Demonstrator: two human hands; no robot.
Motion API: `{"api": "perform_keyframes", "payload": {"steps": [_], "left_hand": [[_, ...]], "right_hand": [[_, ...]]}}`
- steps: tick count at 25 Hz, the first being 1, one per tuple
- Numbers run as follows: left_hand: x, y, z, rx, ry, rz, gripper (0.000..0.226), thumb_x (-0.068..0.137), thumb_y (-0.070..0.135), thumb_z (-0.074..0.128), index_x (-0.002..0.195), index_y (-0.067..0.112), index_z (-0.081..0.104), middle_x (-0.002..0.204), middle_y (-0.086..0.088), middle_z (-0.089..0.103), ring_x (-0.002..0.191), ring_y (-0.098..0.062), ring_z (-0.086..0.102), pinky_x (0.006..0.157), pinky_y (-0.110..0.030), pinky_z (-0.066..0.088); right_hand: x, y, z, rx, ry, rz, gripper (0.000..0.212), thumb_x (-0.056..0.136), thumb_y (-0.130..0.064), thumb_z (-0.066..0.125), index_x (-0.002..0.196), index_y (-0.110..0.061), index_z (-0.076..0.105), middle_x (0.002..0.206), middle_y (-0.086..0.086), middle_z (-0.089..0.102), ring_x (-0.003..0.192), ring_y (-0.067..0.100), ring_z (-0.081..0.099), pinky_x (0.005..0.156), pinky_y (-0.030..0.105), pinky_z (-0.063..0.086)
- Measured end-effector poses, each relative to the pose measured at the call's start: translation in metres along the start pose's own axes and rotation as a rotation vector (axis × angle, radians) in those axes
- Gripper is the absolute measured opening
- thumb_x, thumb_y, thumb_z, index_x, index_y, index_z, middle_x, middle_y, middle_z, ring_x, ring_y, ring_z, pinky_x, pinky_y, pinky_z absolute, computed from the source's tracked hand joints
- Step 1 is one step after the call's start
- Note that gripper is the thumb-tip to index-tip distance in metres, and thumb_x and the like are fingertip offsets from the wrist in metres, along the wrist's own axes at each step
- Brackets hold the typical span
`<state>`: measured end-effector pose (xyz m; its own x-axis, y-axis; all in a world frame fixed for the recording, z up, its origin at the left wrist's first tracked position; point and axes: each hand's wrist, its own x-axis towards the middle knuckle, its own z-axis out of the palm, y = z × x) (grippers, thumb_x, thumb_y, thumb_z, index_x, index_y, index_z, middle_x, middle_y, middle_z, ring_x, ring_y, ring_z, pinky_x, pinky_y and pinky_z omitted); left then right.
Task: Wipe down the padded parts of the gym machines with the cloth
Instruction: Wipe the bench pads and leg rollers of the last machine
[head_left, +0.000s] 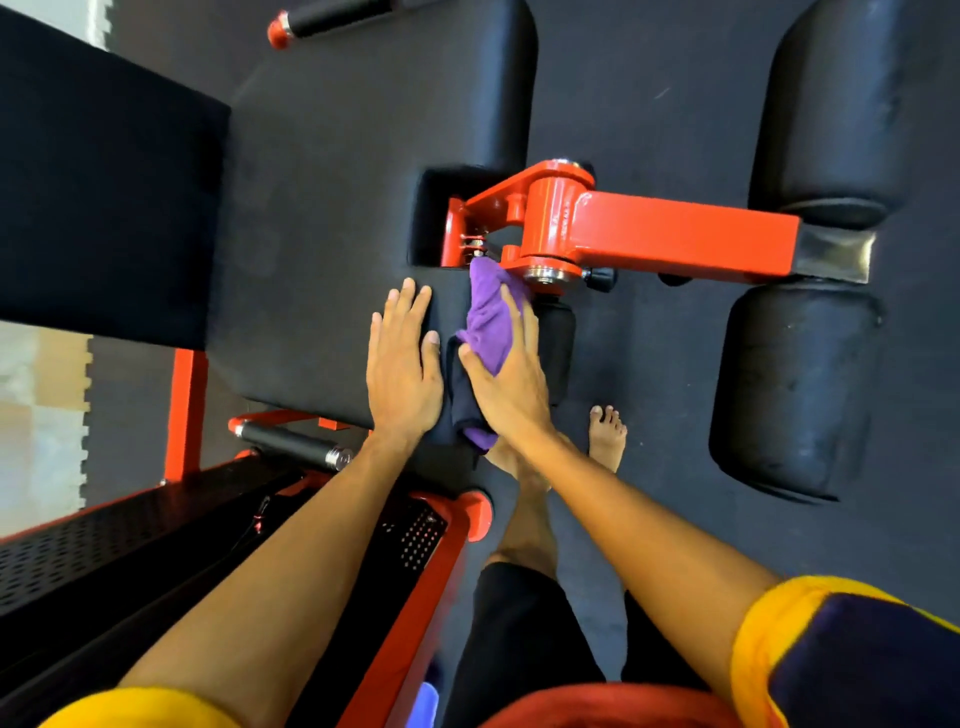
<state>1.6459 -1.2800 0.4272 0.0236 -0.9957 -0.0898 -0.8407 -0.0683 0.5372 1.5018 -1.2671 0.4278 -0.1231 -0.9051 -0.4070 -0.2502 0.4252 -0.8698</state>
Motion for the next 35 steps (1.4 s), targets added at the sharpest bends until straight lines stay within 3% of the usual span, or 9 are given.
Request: {"api": "perform_keyframes", "payload": {"steps": [6, 12, 16, 20, 22, 26, 29, 32, 35], "left_hand": [[-0.001, 0.005, 0.003, 0.021, 0.041, 0.01, 0.051, 0.104, 0.017, 0.038, 0.155, 0.014, 0.039, 0.165, -0.003, 0.03, 0.155, -0.017, 0.019, 0.127, -0.045, 0.014], [-0.003, 0.004, 0.006, 0.042, 0.046, 0.03, 0.053, 0.102, 0.018, 0.039, 0.155, 0.013, 0.039, 0.165, -0.004, 0.03, 0.155, -0.02, 0.021, 0.127, -0.044, 0.013], [-0.004, 0.004, 0.006, 0.049, 0.046, 0.031, 0.055, 0.101, 0.02, 0.037, 0.155, 0.015, 0.039, 0.166, -0.002, 0.028, 0.155, -0.019, 0.02, 0.128, -0.042, 0.011], [-0.001, 0.002, 0.006, 0.044, 0.042, 0.03, 0.057, 0.098, 0.019, 0.037, 0.155, 0.015, 0.039, 0.166, -0.001, 0.029, 0.155, -0.019, 0.02, 0.127, -0.046, 0.013], [-0.002, 0.002, 0.007, 0.052, 0.048, 0.03, 0.057, 0.098, 0.019, 0.037, 0.155, 0.015, 0.038, 0.166, -0.001, 0.029, 0.155, -0.019, 0.02, 0.127, -0.046, 0.014], [-0.003, 0.004, 0.008, 0.079, 0.065, 0.039, 0.056, 0.1, 0.02, 0.036, 0.156, 0.016, 0.037, 0.166, 0.001, 0.028, 0.155, -0.017, 0.018, 0.128, -0.042, 0.011], [-0.006, 0.004, 0.008, 0.078, 0.07, 0.039, 0.055, 0.101, 0.022, 0.035, 0.156, 0.017, 0.036, 0.166, 0.002, 0.028, 0.155, -0.015, 0.017, 0.128, -0.039, 0.009], [-0.005, 0.005, 0.007, 0.069, 0.083, 0.041, 0.055, 0.101, 0.021, 0.036, 0.156, 0.018, 0.038, 0.165, 0.002, 0.03, 0.155, -0.015, 0.019, 0.128, -0.038, 0.01], [-0.002, 0.003, 0.008, 0.074, 0.085, 0.034, 0.056, 0.099, 0.021, 0.035, 0.155, 0.017, 0.04, 0.164, 0.0, 0.032, 0.154, -0.018, 0.022, 0.128, -0.039, 0.012]], "right_hand": [[-0.081, 0.032, 0.006, 0.143, -0.153, 0.101, 0.089, 0.094, -0.044, 0.069, 0.16, -0.043, 0.009, 0.169, -0.017, 0.011, 0.139, -0.024, 0.019, 0.117, 0.022, 0.029], [0.018, 0.01, 0.016, 0.171, 0.067, 0.339, 0.064, 0.091, -0.061, 0.061, 0.143, -0.026, 0.046, 0.141, -0.002, 0.054, 0.129, 0.022, 0.054, 0.104, 0.037, 0.044], [0.027, 0.018, 0.016, 0.497, 0.09, 0.599, 0.063, 0.094, -0.064, 0.058, 0.14, -0.021, 0.056, 0.134, -0.002, 0.061, 0.13, 0.021, 0.056, 0.108, 0.035, 0.043], [-0.033, 0.006, 0.032, 0.148, 0.132, 0.302, 0.078, 0.086, -0.07, 0.059, 0.151, -0.035, 0.034, 0.156, -0.007, 0.041, 0.136, 0.02, 0.049, 0.106, 0.038, 0.045], [-0.033, 0.003, 0.03, 0.127, 0.136, 0.284, 0.078, 0.089, -0.067, 0.061, 0.153, -0.036, 0.03, 0.159, -0.008, 0.038, 0.138, 0.021, 0.046, 0.107, 0.038, 0.043], [0.026, 0.018, 0.018, 0.484, 0.036, 0.621, 0.072, 0.09, -0.071, 0.059, 0.14, -0.02, 0.057, 0.142, 0.006, 0.06, 0.128, 0.025, 0.058, 0.113, 0.039, 0.042], [0.046, 0.035, 0.017, 0.823, -0.076, 0.733, 0.09, 0.07, -0.079, 0.073, 0.131, -0.013, 0.067, 0.126, 0.01, 0.071, 0.118, 0.026, 0.067, 0.112, 0.042, 0.046], [0.025, 0.023, 0.017, 0.605, -0.01, 0.609, 0.076, 0.09, -0.072, 0.058, 0.143, -0.017, 0.057, 0.139, 0.003, 0.061, 0.13, 0.021, 0.056, 0.116, 0.037, 0.039], [-0.018, 0.017, 0.02, 0.291, 0.037, 0.36, 0.083, 0.085, -0.076, 0.059, 0.147, -0.023, 0.047, 0.148, -0.001, 0.051, 0.131, 0.023, 0.054, 0.111, 0.041, 0.042]]}}
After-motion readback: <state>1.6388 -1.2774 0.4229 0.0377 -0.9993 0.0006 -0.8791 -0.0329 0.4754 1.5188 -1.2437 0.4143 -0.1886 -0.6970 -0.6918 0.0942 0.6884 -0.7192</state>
